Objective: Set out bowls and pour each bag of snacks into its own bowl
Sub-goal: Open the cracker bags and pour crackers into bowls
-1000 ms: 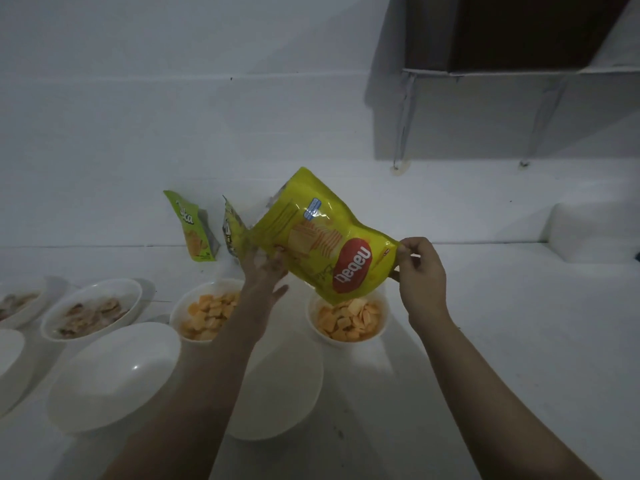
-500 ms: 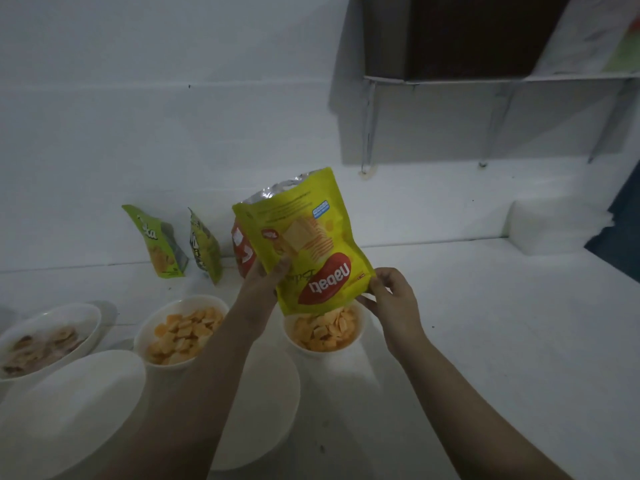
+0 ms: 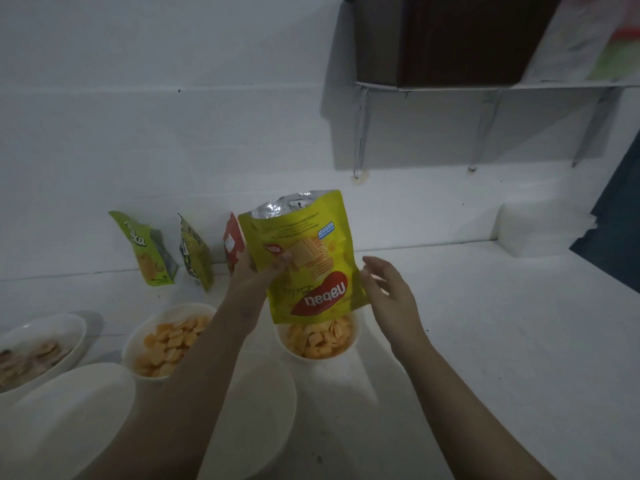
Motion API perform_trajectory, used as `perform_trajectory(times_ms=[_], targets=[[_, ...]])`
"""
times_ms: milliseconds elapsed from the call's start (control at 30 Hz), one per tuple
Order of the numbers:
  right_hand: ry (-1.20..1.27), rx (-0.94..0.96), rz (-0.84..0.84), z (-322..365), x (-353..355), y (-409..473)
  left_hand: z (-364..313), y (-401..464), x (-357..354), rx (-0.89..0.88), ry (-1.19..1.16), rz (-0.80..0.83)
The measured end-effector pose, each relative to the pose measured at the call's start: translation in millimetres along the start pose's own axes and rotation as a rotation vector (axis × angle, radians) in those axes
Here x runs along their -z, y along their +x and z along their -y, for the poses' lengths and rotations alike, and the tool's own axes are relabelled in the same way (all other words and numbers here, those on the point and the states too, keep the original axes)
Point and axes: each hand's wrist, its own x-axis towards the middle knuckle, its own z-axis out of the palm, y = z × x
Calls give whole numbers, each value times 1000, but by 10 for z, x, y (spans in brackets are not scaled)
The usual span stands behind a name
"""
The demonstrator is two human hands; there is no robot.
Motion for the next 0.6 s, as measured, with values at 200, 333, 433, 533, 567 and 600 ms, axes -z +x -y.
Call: perform_trajectory(times_ms=[200,333,433,533,567,600], targets=[[188,66,112,401,-35,107,-28,-22,-94,15,73,86],[208,53,28,342,-86,56,-42,-9,-70,1,84,72],[232,60,-2,276,-109,33,-59,-6,-39,-1,110,76],[224,73,-23,268,-104,26,-130,27,-6,-4,114,162],[224,76,-21,274,-97,18,-168,43,-4,-6,101,159],[225,73,-14,273,-92,12,-200,64,1,-3,79,143]])
